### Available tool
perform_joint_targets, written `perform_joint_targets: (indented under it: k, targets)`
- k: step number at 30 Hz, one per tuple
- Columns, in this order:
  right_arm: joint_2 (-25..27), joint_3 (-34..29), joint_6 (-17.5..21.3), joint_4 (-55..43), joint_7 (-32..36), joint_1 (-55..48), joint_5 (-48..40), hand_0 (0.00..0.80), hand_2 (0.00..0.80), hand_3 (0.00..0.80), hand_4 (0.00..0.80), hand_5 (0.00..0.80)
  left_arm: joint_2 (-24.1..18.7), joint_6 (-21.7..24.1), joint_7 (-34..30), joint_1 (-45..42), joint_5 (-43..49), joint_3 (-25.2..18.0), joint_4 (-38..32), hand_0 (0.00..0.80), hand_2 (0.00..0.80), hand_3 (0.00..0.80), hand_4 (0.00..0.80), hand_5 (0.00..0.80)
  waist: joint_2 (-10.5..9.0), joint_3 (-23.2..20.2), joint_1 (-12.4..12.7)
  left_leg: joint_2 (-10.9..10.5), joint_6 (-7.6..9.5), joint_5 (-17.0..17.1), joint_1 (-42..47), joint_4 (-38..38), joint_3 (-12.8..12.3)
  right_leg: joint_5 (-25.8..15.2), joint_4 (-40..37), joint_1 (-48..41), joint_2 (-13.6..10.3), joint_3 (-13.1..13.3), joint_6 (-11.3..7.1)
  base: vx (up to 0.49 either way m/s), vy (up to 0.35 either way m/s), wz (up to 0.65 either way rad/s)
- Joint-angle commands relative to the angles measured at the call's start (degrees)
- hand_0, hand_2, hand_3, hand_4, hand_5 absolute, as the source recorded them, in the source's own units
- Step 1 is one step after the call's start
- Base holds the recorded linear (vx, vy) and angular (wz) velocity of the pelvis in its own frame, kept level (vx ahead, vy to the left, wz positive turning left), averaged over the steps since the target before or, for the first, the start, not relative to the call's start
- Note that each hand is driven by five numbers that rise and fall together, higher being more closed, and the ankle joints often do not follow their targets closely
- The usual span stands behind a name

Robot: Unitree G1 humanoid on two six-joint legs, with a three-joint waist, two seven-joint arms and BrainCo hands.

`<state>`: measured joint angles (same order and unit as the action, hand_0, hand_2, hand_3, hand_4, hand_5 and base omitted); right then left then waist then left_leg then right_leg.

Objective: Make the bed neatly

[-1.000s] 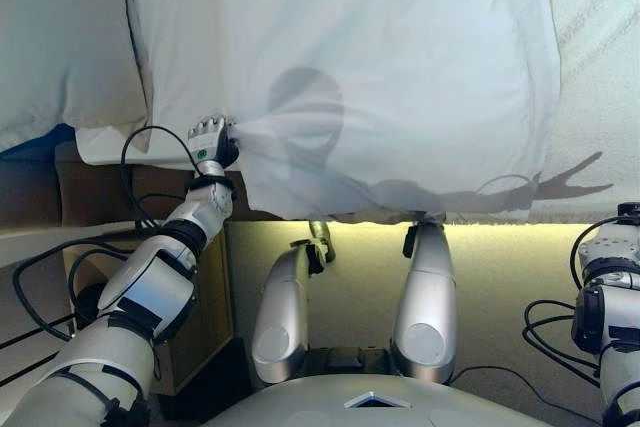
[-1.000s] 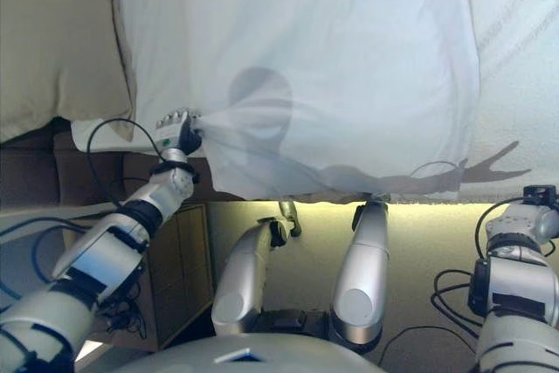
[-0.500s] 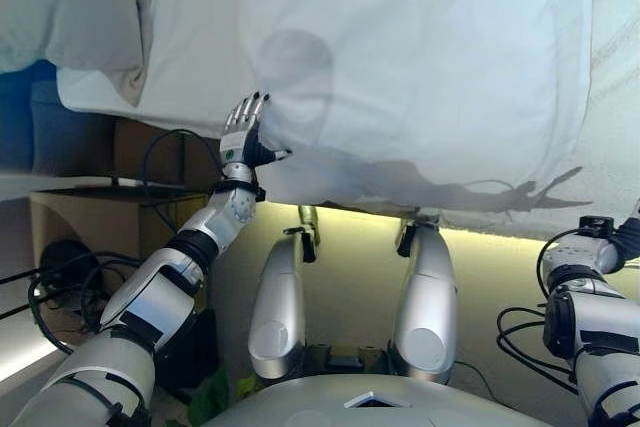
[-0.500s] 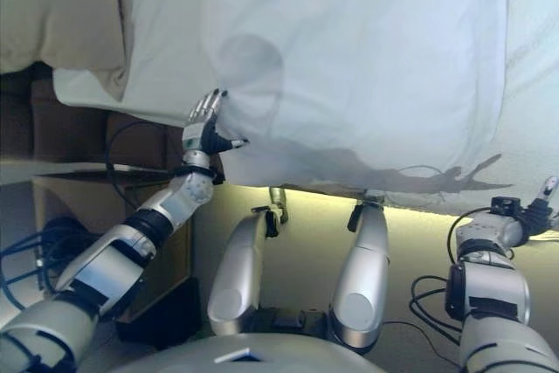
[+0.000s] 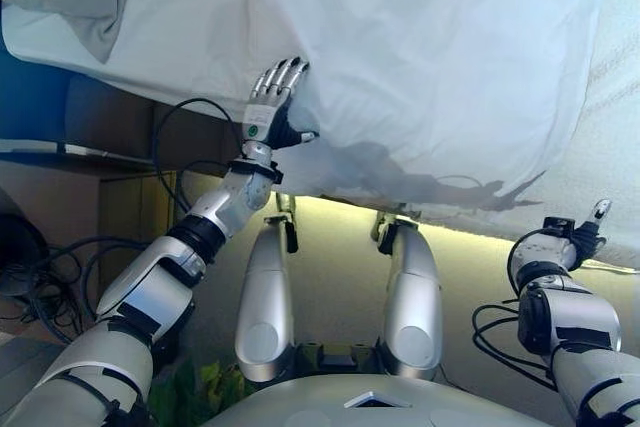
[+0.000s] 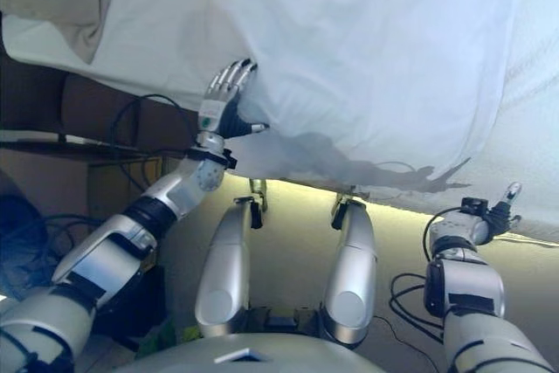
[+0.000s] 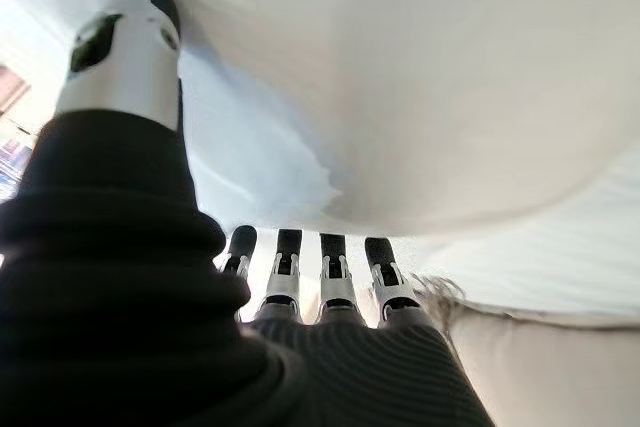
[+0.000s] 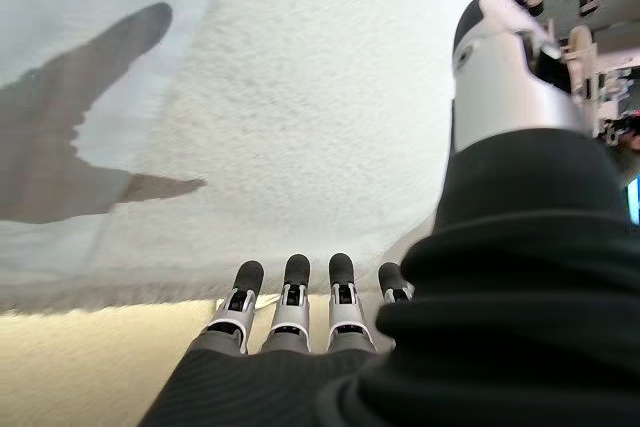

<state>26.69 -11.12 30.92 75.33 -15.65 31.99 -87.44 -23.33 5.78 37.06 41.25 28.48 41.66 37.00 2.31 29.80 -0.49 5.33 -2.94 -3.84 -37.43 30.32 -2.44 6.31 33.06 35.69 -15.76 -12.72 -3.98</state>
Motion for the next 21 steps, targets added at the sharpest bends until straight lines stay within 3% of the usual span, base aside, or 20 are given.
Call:
perform_joint_targets:
  k: [1,8,13,21]
  targets:
    - [2.0,-1.0,4.6,-0.6,-1.3,-1.3,-1.8,0.000,0.000,0.000,0.000,0.000,2.0,-2.1,-2.5,3.6,4.4,2.8,-5.9,0.000,0.000,0.000,0.000,0.000,-0.68,0.0,0.9,1.6,0.66,0.2,-0.5,0.7,0.6,-7.0,-6.3,-5.1,-4.0,2.2,-4.41,-0.001,-0.028,0.04]
    - [2.4,-0.5,4.0,-0.1,-1.7,-0.6,-2.0,0.000,0.000,0.000,0.000,0.000,2.9,-5.6,-2.9,3.3,4.8,5.0,-2.8,0.000,0.000,0.000,0.000,0.000,-0.94,0.0,0.6,1.8,0.60,0.2,-0.7,0.9,0.4,-7.5,-6.9,-5.4,-4.1,2.1,-4.65,0.000,0.000,0.00]
    - [3.0,-0.6,3.3,0.0,-2.0,-0.3,-2.0,0.000,0.000,0.000,0.000,0.000,2.1,-1.1,-0.8,3.2,1.1,4.5,-1.7,0.000,0.000,0.000,0.000,0.000,-0.72,0.0,0.7,1.7,0.54,0.1,-0.3,1.0,0.4,-7.6,-7.1,-6.0,-4.3,1.7,-4.53,0.003,-0.007,0.00]
    - [3.6,-1.9,3.6,-0.8,-2.4,-1.3,-0.5,0.000,0.000,0.000,0.000,0.000,-1.0,5.4,-2.6,0.5,-4.0,1.7,-7.0,0.000,0.000,0.000,0.000,0.000,1.07,-0.6,1.6,1.0,0.07,0.1,1.9,0.6,1.3,-7.0,-7.5,-8.6,-5.3,0.6,-4.28,0.024,-0.005,0.01]
